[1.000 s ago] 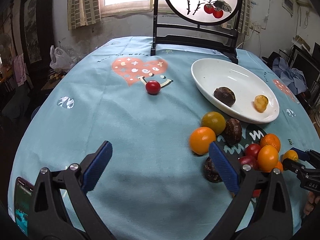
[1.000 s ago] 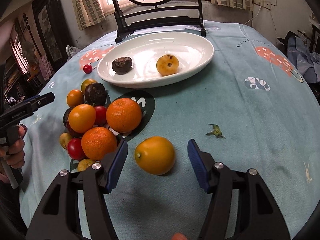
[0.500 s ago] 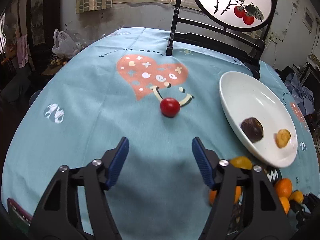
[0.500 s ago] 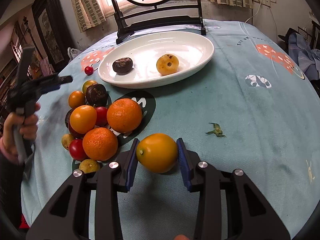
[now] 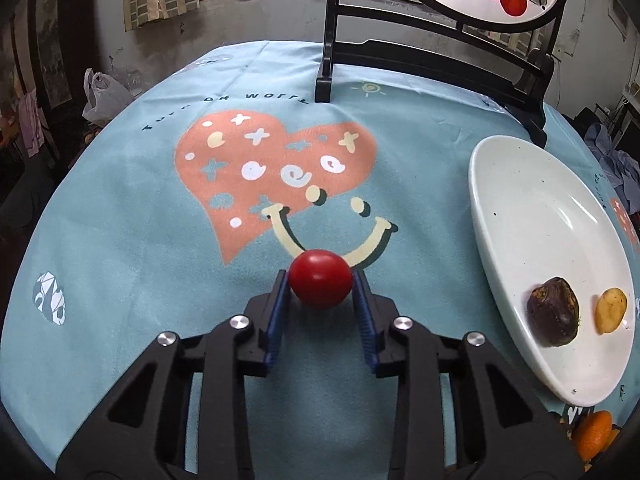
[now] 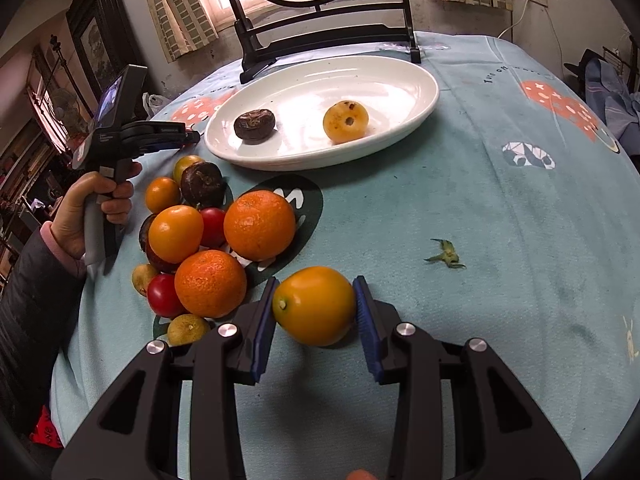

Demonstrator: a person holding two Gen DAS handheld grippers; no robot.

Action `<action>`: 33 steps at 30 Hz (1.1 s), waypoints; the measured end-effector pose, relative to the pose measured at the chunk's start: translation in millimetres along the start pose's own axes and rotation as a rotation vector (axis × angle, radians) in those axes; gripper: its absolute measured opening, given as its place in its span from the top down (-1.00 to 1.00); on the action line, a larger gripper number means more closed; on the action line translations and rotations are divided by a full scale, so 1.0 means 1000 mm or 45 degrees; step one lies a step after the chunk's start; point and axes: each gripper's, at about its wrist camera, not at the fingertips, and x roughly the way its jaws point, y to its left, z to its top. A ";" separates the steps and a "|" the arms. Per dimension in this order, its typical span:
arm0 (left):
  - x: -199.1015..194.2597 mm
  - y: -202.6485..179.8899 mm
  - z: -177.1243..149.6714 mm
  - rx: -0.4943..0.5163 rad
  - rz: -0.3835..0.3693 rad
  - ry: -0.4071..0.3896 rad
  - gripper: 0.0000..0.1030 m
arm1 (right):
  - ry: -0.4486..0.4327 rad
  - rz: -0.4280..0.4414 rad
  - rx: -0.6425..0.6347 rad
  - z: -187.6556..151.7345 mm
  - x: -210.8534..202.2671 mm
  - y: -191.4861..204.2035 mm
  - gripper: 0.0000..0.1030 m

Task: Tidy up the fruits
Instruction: 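Lower the red cherry tomato onto the plate with the left tool while the right tool places an orange fruit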

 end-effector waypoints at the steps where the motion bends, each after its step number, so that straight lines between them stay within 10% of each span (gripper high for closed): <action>1: 0.000 0.000 -0.001 0.004 0.000 -0.003 0.40 | -0.003 0.002 0.000 0.000 -0.001 0.000 0.25; 10: -0.035 -0.005 -0.019 0.023 -0.037 -0.075 0.45 | -0.047 0.023 0.015 0.001 -0.009 -0.002 0.25; 20: -0.125 -0.072 -0.031 0.108 -0.368 -0.257 0.44 | -0.301 0.095 0.063 0.052 -0.026 0.001 0.25; 33: -0.068 -0.122 -0.013 0.169 -0.361 -0.142 0.44 | -0.346 -0.045 0.062 0.125 0.040 -0.014 0.25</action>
